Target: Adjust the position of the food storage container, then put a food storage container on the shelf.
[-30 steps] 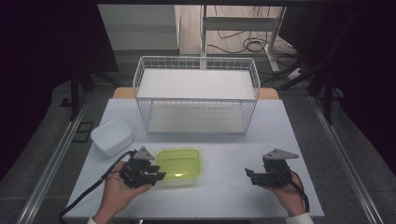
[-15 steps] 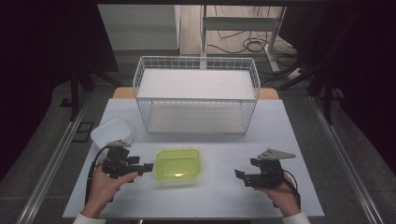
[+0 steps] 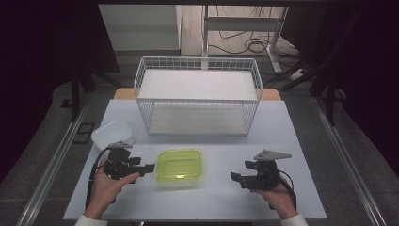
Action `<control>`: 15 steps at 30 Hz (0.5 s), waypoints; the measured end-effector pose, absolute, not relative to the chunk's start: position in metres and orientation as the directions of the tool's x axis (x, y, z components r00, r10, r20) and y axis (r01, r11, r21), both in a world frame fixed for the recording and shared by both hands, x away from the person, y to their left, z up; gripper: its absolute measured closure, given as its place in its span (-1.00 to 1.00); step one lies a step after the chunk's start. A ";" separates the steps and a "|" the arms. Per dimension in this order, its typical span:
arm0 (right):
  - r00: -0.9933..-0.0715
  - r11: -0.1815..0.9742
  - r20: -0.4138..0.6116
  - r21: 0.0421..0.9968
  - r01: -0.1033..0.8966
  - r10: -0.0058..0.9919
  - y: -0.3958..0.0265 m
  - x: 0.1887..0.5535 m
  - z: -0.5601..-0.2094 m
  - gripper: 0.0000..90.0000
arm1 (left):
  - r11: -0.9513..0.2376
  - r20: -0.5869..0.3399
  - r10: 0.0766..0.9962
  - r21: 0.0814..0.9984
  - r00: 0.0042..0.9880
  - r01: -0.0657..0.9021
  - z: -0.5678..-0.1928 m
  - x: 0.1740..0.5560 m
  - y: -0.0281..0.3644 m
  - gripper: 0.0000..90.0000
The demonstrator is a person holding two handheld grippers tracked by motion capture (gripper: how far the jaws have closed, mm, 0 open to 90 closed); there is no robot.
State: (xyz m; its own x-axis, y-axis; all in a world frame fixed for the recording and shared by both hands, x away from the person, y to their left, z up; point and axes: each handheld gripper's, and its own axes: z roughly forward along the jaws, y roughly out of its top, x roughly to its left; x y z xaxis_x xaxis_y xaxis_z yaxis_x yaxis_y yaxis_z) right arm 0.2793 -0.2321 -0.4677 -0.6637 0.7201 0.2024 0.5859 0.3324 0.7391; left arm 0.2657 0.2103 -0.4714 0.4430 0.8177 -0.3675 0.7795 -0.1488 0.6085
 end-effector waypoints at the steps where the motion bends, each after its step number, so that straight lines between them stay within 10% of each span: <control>1: -0.663 0.330 0.205 0.740 0.587 0.719 -0.232 0.279 -0.468 -0.48 | -0.146 -0.369 0.817 0.611 0.443 0.778 -0.471 0.266 0.211 -0.39; 15: -0.653 0.324 0.229 0.722 0.611 0.722 -0.217 0.286 -0.470 -0.44 | -0.144 -0.380 0.809 0.611 0.448 0.778 -0.475 0.272 0.212 -0.41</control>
